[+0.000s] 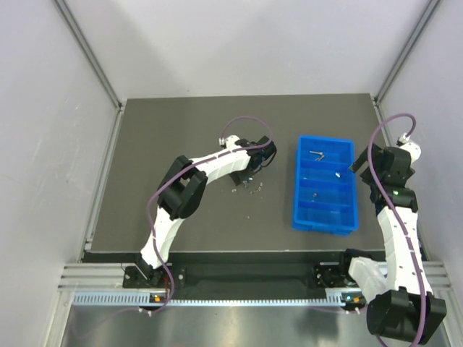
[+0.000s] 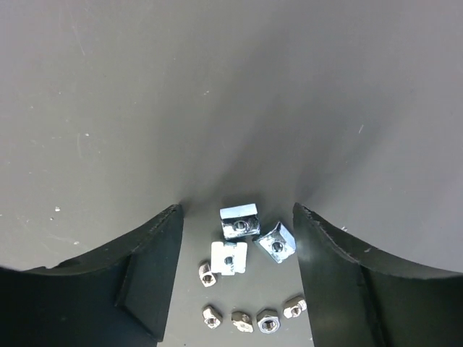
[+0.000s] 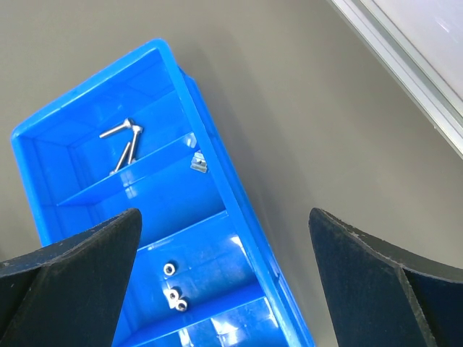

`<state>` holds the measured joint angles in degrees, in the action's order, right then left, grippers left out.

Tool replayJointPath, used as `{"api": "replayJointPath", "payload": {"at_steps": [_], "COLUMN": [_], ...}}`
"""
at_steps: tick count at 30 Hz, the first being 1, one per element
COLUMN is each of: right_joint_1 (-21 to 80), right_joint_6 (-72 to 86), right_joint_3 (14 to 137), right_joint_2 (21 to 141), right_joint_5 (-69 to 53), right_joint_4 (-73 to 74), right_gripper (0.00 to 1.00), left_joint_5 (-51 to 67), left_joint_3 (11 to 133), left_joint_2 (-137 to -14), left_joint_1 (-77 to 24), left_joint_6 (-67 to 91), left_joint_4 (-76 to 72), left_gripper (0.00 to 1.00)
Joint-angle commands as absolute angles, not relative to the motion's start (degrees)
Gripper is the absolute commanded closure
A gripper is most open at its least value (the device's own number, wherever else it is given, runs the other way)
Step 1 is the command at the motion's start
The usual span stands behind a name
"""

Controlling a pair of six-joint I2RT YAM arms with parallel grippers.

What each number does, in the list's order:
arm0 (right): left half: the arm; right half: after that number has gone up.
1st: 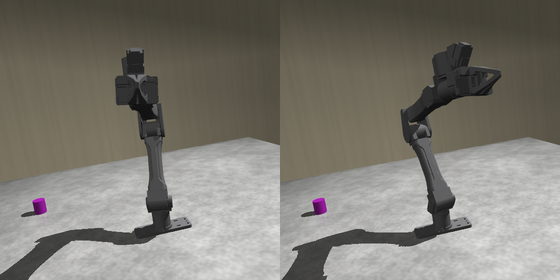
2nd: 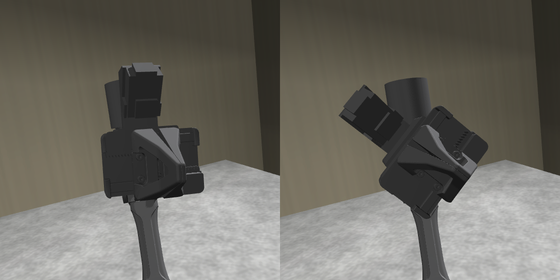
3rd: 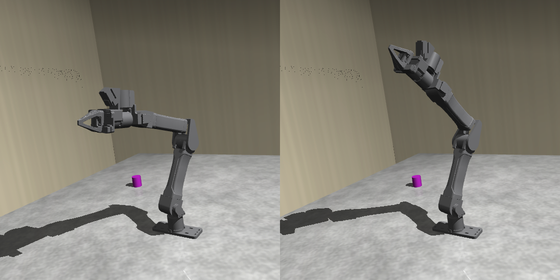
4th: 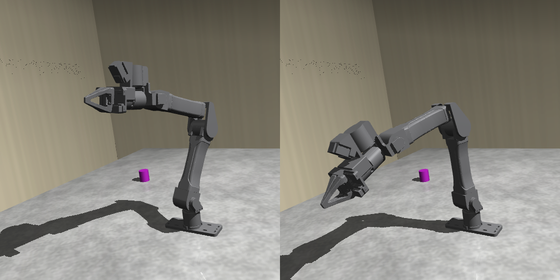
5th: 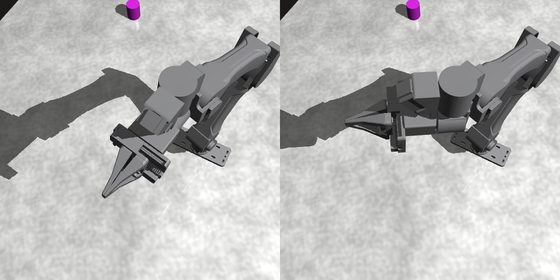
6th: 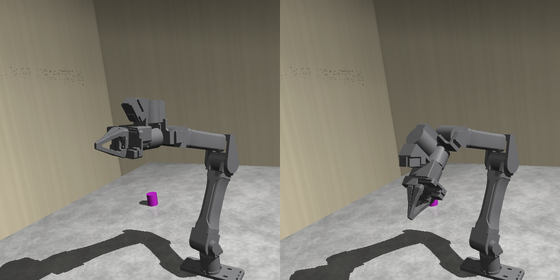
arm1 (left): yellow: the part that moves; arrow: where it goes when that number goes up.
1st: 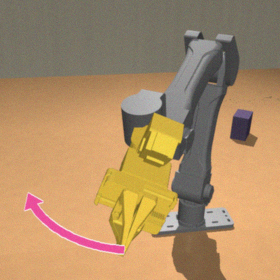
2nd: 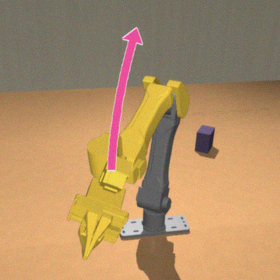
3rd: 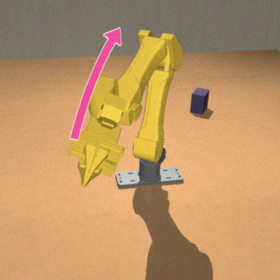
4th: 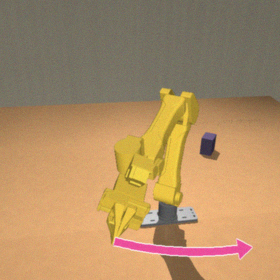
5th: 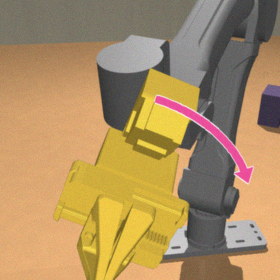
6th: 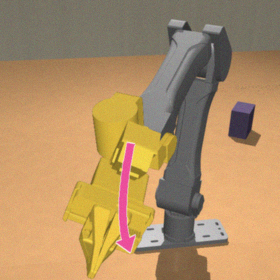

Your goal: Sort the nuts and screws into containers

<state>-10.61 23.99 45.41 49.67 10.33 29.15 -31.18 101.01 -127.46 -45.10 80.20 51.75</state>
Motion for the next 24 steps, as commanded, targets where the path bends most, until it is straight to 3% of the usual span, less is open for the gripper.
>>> {"api": "replayJointPath", "payload": {"at_steps": [1, 10, 24], "right_joint_1": [-10.1, -10.2, -10.2], "right_joint_6": [23.2, 23.2, 23.7], "right_joint_3": [45.5, 46.1, 45.2], "right_joint_2": [49.6, 49.1, 46.1], "right_joint_5": [11.0, 11.5, 13.0], "right_joint_4": [27.6, 28.3, 29.3], "right_gripper": [0.00, 0.00, 0.00], "left_joint_5": [-31.5, -29.4, -26.4], "left_joint_3": [102.2, 103.1, 106.9], "left_joint_2": [-128.8, -129.8, -133.3], "left_joint_1": [-45.2, -45.4, -46.8], "left_joint_6": [82.9, 82.5, 79.9], "left_joint_4": [53.8, 54.1, 58.6], "left_gripper": [0.34, 0.53, 0.56]}}
